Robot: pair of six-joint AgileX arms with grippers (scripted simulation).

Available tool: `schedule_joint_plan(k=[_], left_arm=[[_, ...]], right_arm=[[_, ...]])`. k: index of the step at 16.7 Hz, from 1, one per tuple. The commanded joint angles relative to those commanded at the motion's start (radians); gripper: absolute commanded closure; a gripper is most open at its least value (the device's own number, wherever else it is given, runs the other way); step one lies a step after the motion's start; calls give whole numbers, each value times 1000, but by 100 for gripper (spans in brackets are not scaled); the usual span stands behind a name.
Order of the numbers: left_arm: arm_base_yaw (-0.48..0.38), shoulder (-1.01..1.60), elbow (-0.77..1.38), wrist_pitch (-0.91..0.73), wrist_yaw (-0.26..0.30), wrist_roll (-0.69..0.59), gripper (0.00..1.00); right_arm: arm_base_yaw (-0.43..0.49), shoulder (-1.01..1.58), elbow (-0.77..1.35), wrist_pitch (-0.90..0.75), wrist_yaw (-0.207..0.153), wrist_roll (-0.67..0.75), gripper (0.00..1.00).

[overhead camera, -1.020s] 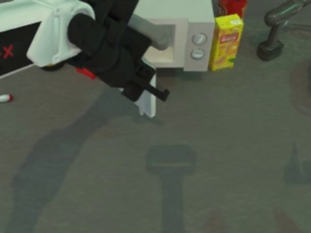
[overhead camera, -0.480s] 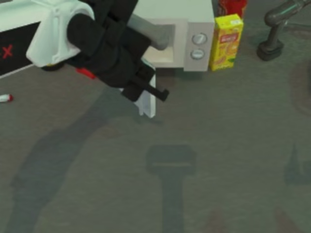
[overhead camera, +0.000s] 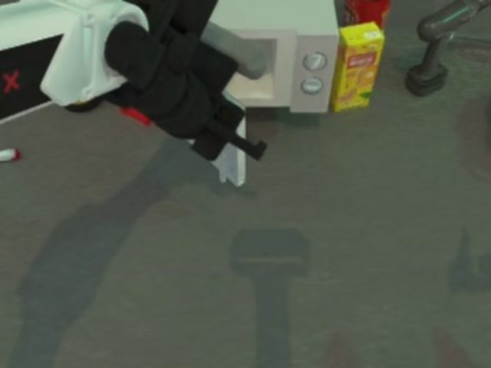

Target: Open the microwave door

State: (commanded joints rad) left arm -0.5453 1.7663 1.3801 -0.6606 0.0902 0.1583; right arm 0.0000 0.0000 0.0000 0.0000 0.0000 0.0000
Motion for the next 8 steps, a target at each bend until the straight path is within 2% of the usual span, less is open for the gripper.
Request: schedule_joint_plan(k=[4, 8], left_arm=[[-4, 0, -3, -1, 8, -1, 100], [29, -26, -28, -7, 47, 78, 100]], right_arm=[[0, 0, 0, 0, 0, 0, 0], [0, 0, 0, 0, 0, 0, 0]])
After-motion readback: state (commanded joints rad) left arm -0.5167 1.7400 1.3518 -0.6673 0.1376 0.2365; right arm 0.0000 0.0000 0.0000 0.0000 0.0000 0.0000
